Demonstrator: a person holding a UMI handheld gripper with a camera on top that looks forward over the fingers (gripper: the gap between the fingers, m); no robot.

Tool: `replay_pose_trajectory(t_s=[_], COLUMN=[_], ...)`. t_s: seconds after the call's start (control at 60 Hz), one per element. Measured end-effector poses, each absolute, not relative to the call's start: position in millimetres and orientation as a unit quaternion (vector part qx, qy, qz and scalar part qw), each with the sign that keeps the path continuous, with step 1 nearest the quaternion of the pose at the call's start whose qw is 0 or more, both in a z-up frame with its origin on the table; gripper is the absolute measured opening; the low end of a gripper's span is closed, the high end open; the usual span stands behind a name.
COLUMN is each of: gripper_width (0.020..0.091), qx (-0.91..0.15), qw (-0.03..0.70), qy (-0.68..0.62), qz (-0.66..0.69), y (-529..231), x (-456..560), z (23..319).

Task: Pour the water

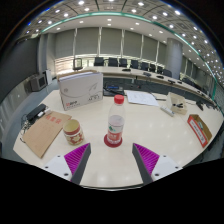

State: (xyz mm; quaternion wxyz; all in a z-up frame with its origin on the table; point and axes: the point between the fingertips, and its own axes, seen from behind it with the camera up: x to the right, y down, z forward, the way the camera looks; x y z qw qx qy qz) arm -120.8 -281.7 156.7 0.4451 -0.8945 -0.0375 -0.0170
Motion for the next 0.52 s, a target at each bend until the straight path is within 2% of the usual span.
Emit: replay_pose_trajectory(t_s=[0.25, 0.517], gripper_width=[0.0861, 0.0859], qx=[-0.895, -0.892], qw=[0.444, 0.448], qy=[-0.026, -0.036], qz=[-0.04, -0.05], y=[-368, -397], x=[-141, -153], z=[193, 205])
